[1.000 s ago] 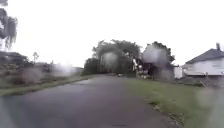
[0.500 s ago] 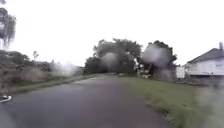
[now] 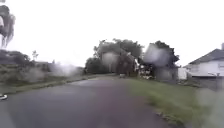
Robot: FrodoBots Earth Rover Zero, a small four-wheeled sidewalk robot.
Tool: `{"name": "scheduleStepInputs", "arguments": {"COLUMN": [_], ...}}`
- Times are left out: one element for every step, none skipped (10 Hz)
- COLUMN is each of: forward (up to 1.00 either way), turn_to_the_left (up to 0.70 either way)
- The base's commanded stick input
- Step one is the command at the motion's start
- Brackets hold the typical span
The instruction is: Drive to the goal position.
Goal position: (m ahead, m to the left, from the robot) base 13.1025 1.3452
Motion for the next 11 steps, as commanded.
{"name": "scheduleStepInputs", "arguments": {"forward": [0.85,0.85,0.85,0.85,0.85,0.85,0.85,0.85,0.85,0.85,0.85], "turn_to_the_left": [0.0,0.0,0.0,0.0,0.0,0.0,0.0,0.0,0.0,-0.17,-0.34]}}
